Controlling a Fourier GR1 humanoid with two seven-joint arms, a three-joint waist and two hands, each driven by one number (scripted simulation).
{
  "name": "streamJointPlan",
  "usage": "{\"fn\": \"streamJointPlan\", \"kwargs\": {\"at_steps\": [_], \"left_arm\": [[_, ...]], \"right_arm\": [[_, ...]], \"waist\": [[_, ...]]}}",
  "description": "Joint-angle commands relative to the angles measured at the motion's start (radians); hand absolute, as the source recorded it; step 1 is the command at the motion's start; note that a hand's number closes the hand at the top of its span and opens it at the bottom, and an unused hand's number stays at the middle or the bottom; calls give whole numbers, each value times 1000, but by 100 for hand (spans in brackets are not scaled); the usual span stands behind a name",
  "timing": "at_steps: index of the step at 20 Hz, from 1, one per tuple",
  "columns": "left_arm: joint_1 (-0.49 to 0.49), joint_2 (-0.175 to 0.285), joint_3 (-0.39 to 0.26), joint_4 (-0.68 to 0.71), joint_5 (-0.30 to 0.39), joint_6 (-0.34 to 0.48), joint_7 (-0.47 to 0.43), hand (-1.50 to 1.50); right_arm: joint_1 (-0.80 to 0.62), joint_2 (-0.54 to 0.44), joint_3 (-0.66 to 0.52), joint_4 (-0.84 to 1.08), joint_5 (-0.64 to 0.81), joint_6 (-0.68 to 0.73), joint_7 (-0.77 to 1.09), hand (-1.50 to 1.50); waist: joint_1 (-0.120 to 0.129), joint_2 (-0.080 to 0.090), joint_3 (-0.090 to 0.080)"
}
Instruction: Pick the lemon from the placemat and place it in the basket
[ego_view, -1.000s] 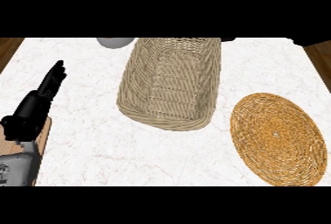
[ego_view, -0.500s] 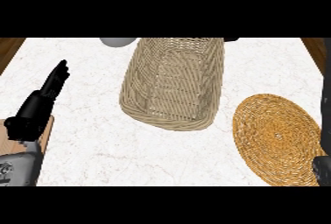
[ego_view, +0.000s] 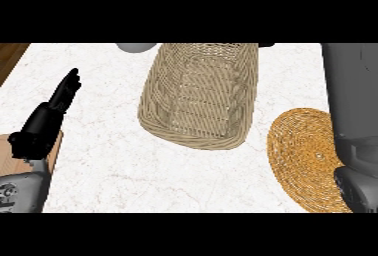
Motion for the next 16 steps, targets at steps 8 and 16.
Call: {"fn": "streamJointPlan", "kwargs": {"at_steps": [8, 16], "left_arm": [[19, 18, 13, -60, 17, -25, 43, 0], [-4, 2, 15, 17, -3, -4, -5, 0]], "right_arm": [[-24, 30, 137, 176, 96, 71, 65, 150], [-50, -25, 244, 219, 173, 207, 13, 150]], "waist": [[4, -1, 1], [-6, 1, 0]]}}
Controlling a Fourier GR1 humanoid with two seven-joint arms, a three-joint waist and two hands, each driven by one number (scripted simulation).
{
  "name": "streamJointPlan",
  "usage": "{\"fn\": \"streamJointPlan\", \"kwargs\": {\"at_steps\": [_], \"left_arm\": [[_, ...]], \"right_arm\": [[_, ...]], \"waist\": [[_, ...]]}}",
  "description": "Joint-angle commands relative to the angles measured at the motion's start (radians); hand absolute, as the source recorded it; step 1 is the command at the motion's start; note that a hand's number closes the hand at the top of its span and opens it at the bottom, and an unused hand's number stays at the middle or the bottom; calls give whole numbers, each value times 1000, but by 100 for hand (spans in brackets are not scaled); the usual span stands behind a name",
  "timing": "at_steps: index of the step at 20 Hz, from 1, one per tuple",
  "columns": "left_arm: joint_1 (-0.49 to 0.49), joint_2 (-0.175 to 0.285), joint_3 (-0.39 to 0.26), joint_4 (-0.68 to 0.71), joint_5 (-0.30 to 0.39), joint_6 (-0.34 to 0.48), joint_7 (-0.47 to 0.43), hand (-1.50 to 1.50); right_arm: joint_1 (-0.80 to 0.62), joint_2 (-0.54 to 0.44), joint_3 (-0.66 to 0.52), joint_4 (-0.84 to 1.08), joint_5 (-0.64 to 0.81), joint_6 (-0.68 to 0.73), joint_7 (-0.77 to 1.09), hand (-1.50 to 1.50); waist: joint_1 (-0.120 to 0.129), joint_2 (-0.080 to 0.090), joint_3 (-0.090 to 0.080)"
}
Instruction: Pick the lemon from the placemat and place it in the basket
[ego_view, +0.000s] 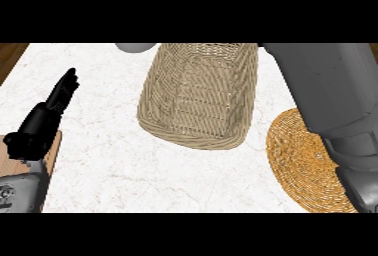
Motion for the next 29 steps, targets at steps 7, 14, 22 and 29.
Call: {"fn": "streamJointPlan", "kwargs": {"at_steps": [7, 14, 22, 29], "left_arm": [[-23, 32, 31, 33, 19, -33, -5, 0], [-21, 6, 15, -7, -5, 3, 25, 0], [-33, 8, 1, -46, 0, -15, 74, 0], [25, -36, -13, 34, -41, 32, -42, 0]], "right_arm": [[-23, 19, -65, 109, -54, 50, -62, -150], [17, 51, -202, 12, -121, -164, -58, -150], [47, -29, -393, 4, -145, -455, -43, -150], [137, -175, -496, -29, -190, -496, -99, -150]], "waist": [[5, 2, 0], [-7, -3, 1], [-2, -1, 2], [-14, 0, 1]]}}
